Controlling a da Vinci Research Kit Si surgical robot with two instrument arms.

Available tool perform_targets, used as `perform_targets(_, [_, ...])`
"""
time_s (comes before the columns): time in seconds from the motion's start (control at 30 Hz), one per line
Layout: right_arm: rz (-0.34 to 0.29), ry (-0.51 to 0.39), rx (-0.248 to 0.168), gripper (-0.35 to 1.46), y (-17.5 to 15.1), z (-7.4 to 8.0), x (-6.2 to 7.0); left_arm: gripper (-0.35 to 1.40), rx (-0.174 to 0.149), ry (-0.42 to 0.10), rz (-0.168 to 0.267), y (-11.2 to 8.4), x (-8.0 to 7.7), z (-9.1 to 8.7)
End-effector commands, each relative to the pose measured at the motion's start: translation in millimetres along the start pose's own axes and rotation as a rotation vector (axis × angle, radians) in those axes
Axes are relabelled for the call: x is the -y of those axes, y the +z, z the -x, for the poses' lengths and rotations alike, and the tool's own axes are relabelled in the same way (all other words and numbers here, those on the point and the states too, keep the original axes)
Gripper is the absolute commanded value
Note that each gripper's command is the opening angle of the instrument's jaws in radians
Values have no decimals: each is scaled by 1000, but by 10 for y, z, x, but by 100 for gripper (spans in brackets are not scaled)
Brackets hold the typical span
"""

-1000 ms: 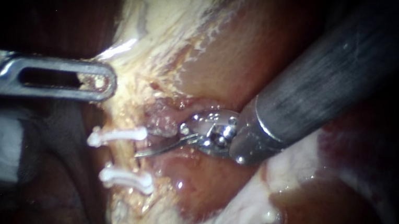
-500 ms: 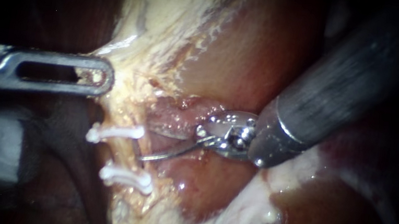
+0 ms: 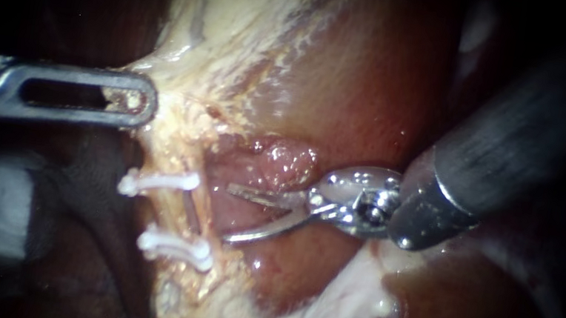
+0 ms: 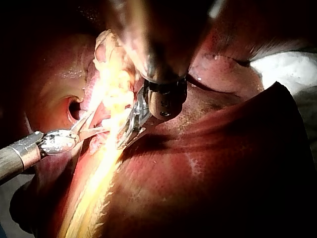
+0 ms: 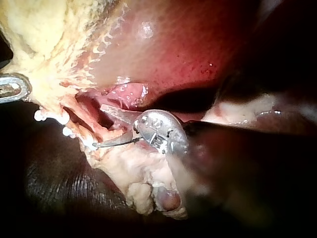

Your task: Go to the cutting position left tube

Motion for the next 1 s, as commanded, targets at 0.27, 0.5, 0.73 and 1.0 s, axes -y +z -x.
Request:
perform_targets(0.27, [-10,-3,-15,125,5,-15,20,-33,2,0,2,1,-2,1])
perform_targets(0.5, [-8,-8,-19,126,12,-20,21,-33,2,0,2,2,-2,1])
perform_targets(0.73, [-3,9,-24,128,19,-21,20,-33,2,-1,2,2,-2,1])
perform_targets(1.0, [-11,18,-24,128,26,-22,22,-33,2,-1,2,3,-2,2])
